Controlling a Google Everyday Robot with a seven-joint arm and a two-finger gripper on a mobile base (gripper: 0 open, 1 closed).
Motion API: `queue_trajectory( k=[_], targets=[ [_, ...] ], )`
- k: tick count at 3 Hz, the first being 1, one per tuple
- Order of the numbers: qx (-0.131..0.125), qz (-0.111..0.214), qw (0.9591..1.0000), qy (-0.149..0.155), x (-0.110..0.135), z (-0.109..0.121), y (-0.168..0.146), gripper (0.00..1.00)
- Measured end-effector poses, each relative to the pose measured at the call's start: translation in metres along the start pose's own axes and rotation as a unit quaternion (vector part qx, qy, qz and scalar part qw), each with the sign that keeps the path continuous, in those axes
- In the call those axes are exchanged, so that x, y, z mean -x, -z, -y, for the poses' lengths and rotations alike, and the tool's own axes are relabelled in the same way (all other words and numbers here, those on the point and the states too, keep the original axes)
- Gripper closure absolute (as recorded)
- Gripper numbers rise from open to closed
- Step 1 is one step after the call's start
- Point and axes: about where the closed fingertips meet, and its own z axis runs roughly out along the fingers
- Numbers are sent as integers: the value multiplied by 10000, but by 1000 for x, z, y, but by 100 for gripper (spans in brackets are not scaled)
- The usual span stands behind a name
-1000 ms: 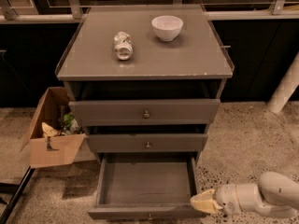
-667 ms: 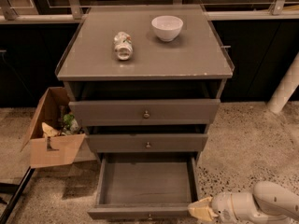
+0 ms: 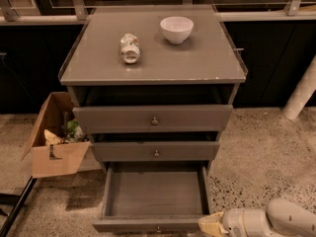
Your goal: Close bottom drawer
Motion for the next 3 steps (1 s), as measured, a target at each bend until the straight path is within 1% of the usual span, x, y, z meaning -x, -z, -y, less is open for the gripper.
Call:
queue_trajectory(
  k=[1,2,3],
  targets=[
    [-255,147,9992,-253,-28,27,-26,100],
    [-262,122,9986,-442,-47,43,-49,100],
    [27,-28,9979,-642,-70,59,-76,100]
  ],
)
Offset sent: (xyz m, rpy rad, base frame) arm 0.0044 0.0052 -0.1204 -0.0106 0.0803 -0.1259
